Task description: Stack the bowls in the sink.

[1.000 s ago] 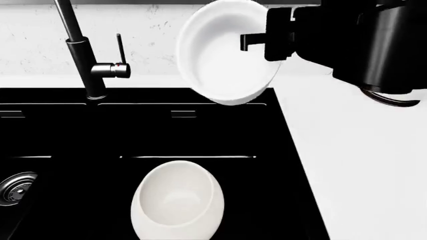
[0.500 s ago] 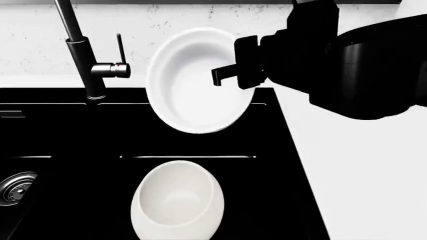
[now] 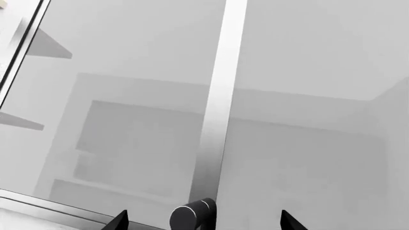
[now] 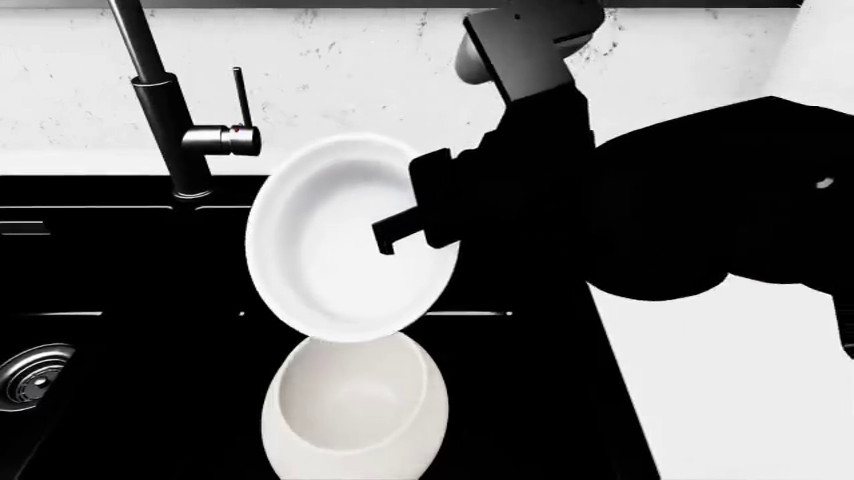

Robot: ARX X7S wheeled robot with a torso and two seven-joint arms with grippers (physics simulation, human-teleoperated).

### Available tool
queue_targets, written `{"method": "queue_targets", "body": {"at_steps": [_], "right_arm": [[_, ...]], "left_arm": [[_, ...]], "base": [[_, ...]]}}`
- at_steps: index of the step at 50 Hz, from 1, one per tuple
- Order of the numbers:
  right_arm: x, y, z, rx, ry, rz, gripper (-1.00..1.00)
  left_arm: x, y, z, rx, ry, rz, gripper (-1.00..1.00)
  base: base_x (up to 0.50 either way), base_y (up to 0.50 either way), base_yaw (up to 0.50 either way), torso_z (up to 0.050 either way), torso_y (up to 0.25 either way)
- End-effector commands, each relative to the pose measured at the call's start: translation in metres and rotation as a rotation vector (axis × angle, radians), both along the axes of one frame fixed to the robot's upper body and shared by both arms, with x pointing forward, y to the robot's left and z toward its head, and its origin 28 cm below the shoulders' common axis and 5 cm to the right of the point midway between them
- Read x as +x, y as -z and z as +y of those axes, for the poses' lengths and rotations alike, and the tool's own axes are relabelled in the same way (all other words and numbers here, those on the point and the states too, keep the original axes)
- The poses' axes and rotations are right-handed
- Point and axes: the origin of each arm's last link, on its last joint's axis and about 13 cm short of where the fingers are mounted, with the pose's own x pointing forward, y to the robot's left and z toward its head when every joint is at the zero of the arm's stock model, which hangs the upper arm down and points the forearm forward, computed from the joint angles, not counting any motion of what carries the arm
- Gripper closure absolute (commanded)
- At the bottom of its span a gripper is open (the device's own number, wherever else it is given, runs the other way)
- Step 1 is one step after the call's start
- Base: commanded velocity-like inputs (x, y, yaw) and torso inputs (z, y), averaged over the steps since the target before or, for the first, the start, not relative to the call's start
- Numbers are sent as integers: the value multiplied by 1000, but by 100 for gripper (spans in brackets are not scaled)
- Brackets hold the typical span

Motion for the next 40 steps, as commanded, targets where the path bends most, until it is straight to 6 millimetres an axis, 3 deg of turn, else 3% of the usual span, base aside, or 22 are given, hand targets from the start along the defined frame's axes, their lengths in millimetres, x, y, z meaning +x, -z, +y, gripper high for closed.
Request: {"method": "queue_targets", "body": {"at_steps": [1,40], "right_arm": [[-3,2,5,-1,-28,-28,100],[15,59,25,-107,-84,79,100]], "left_arm": [[0,0,0,2,0,1,-100],[-1,1,0,-1,-2,3,-100]], "base": [[0,0,0,0,0],[0,0,0,1,1]]}}
